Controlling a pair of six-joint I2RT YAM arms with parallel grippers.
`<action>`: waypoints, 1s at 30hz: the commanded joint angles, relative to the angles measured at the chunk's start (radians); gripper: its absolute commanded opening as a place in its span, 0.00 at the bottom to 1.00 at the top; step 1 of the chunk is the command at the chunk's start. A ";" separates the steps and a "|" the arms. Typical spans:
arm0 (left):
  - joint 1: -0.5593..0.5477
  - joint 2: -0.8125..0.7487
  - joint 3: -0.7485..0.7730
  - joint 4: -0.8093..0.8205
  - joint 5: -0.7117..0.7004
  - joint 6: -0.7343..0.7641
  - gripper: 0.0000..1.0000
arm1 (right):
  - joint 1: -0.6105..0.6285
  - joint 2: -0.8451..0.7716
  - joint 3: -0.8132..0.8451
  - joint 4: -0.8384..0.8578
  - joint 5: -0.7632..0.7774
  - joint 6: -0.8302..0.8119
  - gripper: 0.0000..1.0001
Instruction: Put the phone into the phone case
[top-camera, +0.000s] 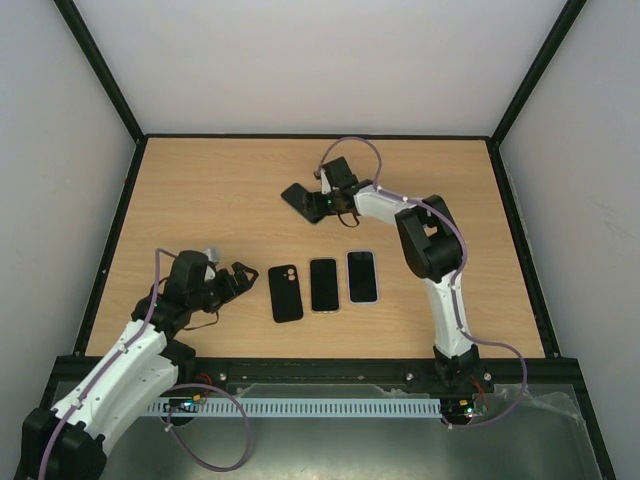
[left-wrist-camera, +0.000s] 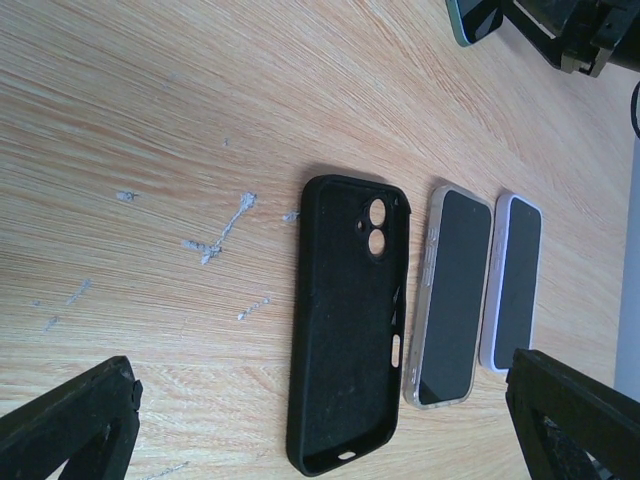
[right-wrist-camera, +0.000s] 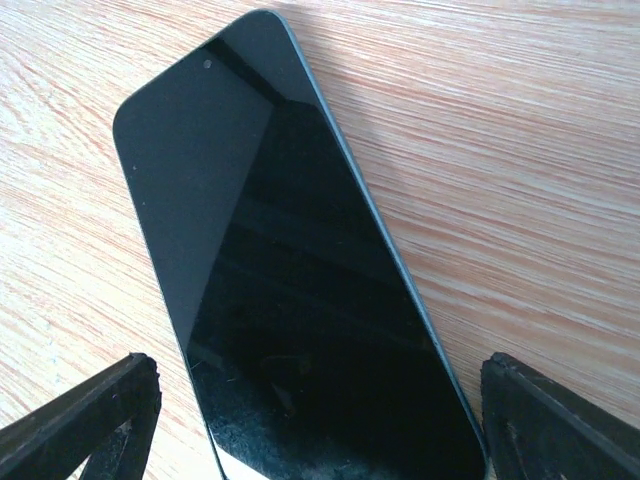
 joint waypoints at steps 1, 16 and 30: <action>0.007 -0.005 0.031 -0.027 -0.014 0.000 0.99 | 0.037 0.036 0.021 -0.067 0.123 -0.017 0.87; 0.007 0.009 0.033 -0.019 -0.025 0.002 0.99 | 0.115 0.137 0.159 -0.127 0.238 -0.113 0.91; 0.006 0.040 0.040 0.004 -0.017 0.006 1.00 | 0.124 0.168 0.206 -0.182 0.320 -0.130 0.85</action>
